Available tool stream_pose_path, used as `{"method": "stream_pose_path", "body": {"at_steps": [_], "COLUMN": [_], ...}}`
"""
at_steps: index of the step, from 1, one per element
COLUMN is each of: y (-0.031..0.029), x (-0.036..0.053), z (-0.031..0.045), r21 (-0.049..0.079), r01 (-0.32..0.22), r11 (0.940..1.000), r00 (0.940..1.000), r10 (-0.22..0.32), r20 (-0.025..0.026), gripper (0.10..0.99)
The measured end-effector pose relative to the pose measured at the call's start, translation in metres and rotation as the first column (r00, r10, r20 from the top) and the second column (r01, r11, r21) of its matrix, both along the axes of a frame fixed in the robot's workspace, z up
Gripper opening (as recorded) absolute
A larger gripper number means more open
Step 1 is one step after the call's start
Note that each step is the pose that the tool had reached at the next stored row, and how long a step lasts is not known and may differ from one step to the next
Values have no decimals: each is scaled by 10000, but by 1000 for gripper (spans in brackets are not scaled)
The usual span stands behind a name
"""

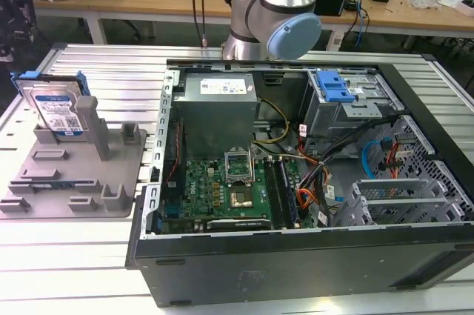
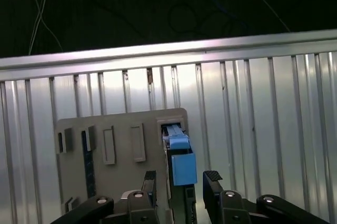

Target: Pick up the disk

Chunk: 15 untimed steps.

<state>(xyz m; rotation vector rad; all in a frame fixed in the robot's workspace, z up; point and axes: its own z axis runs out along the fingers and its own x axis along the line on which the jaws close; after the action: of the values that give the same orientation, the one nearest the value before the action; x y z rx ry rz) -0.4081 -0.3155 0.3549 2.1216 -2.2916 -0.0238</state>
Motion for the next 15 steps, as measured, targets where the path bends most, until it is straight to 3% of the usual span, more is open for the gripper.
{"method": "stream_pose_path", "body": {"at_steps": [4,15], "y": [-1,0], "x": [-6,-6], "z": [-36,-164], "r21": [-41,-41], "r01": [-236,-246], "r11": [9997,9997], "r00": [9997,9997], "r10": [236,247], "r20": [32,32], "gripper": [482,482]}}
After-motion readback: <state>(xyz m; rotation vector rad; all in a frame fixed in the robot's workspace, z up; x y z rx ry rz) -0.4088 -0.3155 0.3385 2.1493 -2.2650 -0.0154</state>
